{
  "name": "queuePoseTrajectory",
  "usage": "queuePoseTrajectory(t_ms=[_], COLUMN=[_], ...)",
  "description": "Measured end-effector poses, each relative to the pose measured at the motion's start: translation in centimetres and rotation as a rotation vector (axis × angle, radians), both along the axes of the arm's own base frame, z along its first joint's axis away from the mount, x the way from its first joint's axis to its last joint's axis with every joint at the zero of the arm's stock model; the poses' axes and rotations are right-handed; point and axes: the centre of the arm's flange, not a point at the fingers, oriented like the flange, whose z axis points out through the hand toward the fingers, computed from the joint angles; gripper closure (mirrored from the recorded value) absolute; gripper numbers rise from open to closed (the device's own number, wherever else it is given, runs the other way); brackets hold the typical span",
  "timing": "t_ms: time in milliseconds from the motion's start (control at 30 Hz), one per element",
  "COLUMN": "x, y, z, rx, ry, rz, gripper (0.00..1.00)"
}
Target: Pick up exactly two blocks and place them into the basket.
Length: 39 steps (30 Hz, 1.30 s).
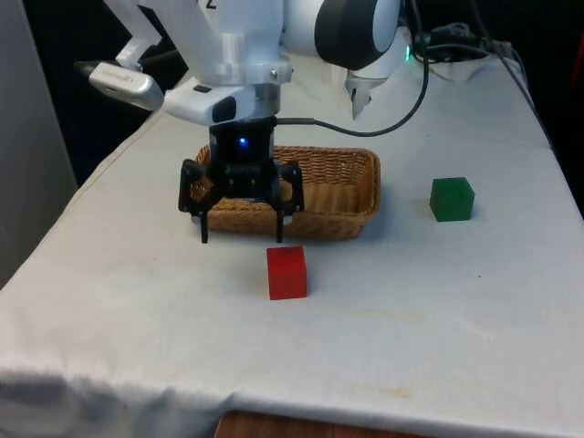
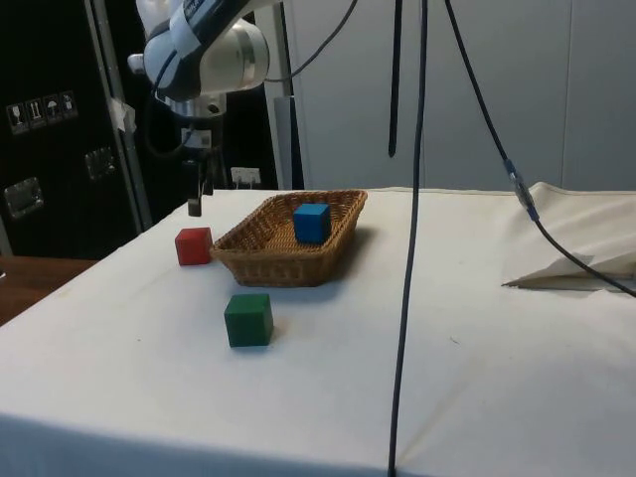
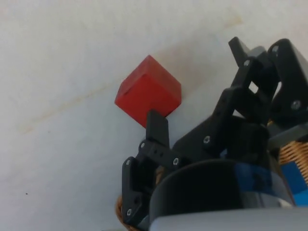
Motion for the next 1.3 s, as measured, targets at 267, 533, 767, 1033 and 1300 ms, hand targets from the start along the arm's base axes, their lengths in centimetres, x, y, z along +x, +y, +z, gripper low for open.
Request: queuePoseTrajectory(t_ms=[267,533,767,1033,1300], x=[0.7,1.4,1.6,1.3,1.0], y=[1.6,3.1,5.3,6.4,5.5], z=[0.2,0.1,-0.4,-1.6,-2.9], rx=[0.003,0.013,0.032,0.046,0.037], ry=[-0.011,-0.017,-0.010,0.006,0.027], rz=[0.042,0.066,0.093,0.104,0.109], gripper=[0.00,0.00,0.00,0.00,0.00])
